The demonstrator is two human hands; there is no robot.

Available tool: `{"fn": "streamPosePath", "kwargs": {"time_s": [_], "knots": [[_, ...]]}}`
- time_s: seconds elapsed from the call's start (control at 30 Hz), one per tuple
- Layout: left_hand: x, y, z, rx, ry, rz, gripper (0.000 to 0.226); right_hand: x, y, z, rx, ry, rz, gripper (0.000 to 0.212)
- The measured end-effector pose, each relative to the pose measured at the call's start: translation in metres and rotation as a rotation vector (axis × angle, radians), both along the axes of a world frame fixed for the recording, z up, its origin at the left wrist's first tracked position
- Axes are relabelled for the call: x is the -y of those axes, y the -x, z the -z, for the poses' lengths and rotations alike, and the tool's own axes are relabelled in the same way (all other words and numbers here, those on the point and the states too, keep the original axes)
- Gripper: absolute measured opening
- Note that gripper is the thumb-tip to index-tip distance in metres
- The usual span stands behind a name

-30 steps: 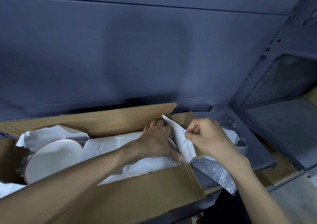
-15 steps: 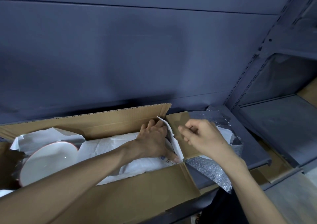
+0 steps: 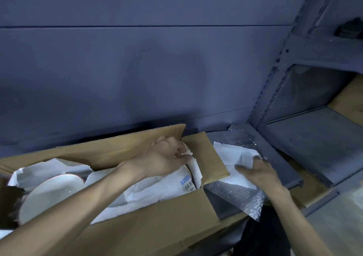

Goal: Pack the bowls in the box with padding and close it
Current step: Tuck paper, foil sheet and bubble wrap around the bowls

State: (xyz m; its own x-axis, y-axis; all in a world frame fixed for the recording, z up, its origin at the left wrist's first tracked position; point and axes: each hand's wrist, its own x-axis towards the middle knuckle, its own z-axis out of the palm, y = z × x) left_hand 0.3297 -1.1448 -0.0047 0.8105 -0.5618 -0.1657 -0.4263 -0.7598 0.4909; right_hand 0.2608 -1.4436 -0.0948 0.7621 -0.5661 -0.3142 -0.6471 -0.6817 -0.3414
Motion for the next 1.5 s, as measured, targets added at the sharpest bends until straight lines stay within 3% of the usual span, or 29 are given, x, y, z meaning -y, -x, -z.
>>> {"fn": "streamPosePath", "kwargs": {"time_s": [0.1,0.2,0.3,0.43,0.57,0.67,0.77,0.87,1.0,1.17,1.3,1.4,1.5], "knots": [[-0.008,0.011,-0.019,0.038,0.091,-0.047,0.023,0.001,0.001,0.011,0.045,-0.024,0.040,0.102],[-0.020,0.021,-0.033,0.097,0.190,-0.079,0.017,0.003,0.000,0.014,0.115,-0.095,0.082,0.105],[-0.035,0.027,-0.039,0.113,0.293,-0.131,0.014,0.004,-0.001,0.014,0.259,-0.155,0.110,0.083],[-0.054,0.031,-0.040,0.134,0.362,-0.209,0.013,-0.010,0.003,0.002,0.502,-0.146,0.103,0.021],[-0.068,0.035,-0.039,0.136,0.445,-0.276,0.014,-0.039,0.004,-0.033,0.833,-0.095,-0.017,0.033],[-0.079,0.039,-0.043,0.115,0.534,-0.337,0.016,-0.072,0.008,-0.074,1.082,-0.126,-0.194,0.018],[-0.095,0.050,-0.049,0.081,0.752,-0.430,0.018,-0.113,0.015,-0.107,1.198,-0.097,-0.487,0.010],[-0.117,0.064,-0.056,0.091,0.874,-0.533,0.019,-0.157,0.021,-0.126,1.204,-0.199,-0.716,0.017],[-0.149,0.088,-0.063,0.054,0.936,-0.627,0.029,-0.227,0.022,-0.133,1.178,-0.340,-0.770,0.042],[-0.192,0.123,-0.071,-0.102,0.906,-0.440,0.050,-0.322,0.022,-0.129,1.036,-0.666,-0.944,0.012],[-0.221,0.133,-0.070,0.106,0.823,-0.625,0.031,-0.367,0.022,-0.124,0.747,-0.941,-1.205,0.038],[-0.251,0.133,-0.068,0.280,0.691,-0.875,0.022,-0.376,0.007,-0.117,0.684,-0.936,-1.207,0.031],[-0.280,0.129,-0.068,0.441,0.397,-1.073,0.027,-0.380,-0.014,-0.110,0.690,-0.856,-1.129,0.020]]}}
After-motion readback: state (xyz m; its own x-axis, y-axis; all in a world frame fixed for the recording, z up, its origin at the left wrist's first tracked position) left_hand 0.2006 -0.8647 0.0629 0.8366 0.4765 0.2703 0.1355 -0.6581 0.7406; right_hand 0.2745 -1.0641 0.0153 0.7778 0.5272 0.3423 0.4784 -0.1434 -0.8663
